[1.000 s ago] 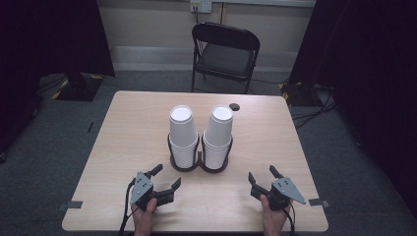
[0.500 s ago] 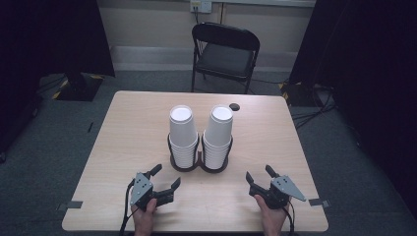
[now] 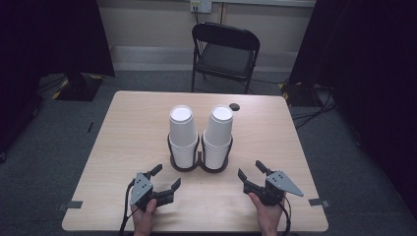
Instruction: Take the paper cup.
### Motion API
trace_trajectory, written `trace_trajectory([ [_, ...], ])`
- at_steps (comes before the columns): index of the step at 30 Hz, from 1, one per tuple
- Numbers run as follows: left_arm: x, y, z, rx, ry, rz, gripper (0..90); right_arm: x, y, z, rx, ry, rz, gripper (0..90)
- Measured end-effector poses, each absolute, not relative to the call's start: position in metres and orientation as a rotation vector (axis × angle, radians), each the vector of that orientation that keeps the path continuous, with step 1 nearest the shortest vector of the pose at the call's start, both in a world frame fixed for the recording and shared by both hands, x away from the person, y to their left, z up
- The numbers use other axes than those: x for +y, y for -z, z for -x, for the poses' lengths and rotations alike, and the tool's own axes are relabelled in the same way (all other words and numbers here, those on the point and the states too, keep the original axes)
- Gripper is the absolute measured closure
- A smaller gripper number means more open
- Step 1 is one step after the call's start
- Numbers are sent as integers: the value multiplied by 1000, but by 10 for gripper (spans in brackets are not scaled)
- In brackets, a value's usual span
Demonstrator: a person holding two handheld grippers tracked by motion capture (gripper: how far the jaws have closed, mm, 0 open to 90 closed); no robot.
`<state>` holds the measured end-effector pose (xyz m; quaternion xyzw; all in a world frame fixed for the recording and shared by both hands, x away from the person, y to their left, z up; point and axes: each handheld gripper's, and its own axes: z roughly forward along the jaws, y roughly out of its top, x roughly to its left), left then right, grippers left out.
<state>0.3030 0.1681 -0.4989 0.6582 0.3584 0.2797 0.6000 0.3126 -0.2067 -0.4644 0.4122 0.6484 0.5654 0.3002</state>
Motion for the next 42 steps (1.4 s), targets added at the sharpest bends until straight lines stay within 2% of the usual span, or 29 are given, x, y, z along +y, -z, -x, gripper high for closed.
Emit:
trace_trajectory([
  [14,168,499,-303,827,-650,-1526,162,-197,437,-324,1731,-1539,-1017,264],
  [24,168,499,-303,830,-647,-1522,163,-188,418,-336,1737,-1577,-977,224],
  [30,168,499,-303,829,-649,-1521,163,-179,403,-348,1740,-1632,-959,143],
  [42,169,499,-302,825,-655,-1513,163,-157,374,-373,1777,-1673,-888,134],
])
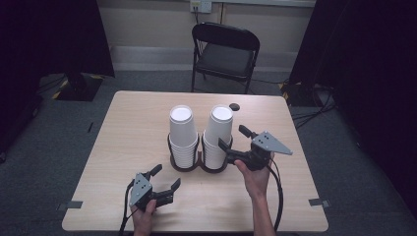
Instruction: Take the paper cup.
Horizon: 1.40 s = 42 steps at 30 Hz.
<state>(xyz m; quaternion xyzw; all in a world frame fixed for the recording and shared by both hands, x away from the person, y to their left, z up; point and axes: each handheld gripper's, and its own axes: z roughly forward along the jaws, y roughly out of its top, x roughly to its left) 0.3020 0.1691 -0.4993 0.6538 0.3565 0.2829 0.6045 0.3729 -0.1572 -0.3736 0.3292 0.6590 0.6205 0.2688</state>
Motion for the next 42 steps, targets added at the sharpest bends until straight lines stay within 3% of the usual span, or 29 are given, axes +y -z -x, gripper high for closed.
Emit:
trace_trajectory([
  [13,169,499,-302,828,-656,-1513,162,-146,359,-406,1823,-1681,-900,132],
  [25,170,500,-302,822,-653,-1505,161,-125,373,-430,1907,-1628,-933,131],
  [42,170,499,-302,821,-648,-1513,161,-119,390,-434,1942,-1573,-994,114],
])
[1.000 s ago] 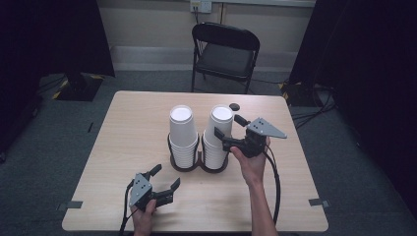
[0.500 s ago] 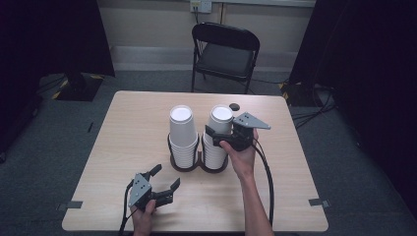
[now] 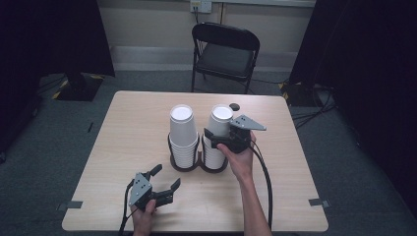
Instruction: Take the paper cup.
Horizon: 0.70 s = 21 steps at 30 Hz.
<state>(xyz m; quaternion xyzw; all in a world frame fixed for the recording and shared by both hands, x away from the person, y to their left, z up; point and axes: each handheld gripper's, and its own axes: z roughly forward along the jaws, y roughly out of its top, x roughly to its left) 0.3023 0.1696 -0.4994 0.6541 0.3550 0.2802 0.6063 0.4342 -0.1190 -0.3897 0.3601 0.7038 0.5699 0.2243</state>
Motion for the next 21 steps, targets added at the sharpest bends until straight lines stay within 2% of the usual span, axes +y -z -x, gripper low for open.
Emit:
trace_trajectory([
  [21,170,499,-303,818,-646,-1521,162,-118,389,-437,1951,-1558,-1007,133],
])
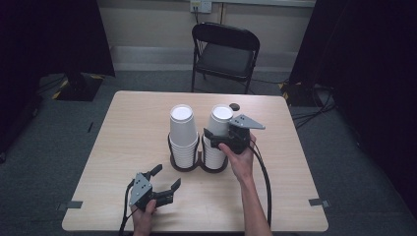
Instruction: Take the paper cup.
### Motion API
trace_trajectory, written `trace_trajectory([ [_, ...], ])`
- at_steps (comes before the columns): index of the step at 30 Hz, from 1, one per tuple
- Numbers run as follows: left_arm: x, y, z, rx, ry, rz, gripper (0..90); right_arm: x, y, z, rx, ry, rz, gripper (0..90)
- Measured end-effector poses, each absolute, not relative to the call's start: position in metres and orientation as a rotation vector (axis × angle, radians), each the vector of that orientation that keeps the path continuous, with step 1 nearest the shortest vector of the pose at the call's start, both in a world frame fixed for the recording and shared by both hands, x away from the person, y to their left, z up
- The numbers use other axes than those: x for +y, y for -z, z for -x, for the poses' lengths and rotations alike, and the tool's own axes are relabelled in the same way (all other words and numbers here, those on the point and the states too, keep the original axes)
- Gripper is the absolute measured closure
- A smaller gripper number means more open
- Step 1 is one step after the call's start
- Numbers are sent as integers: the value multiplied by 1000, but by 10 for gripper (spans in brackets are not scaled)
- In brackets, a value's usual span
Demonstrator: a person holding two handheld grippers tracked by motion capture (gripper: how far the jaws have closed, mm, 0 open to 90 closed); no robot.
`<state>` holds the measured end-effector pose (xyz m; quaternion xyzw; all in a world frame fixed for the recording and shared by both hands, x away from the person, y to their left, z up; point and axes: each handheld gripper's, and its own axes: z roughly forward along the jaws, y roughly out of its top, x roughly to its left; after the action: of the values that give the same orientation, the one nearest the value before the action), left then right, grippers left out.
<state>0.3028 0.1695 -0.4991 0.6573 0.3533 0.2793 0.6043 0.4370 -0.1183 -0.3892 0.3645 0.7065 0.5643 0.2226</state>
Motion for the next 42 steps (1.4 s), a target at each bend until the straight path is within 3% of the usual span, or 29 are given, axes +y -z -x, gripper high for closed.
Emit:
trace_trajectory([
  [42,169,499,-302,811,-645,-1521,171,-120,375,-435,1925,-1559,-963,133],
])
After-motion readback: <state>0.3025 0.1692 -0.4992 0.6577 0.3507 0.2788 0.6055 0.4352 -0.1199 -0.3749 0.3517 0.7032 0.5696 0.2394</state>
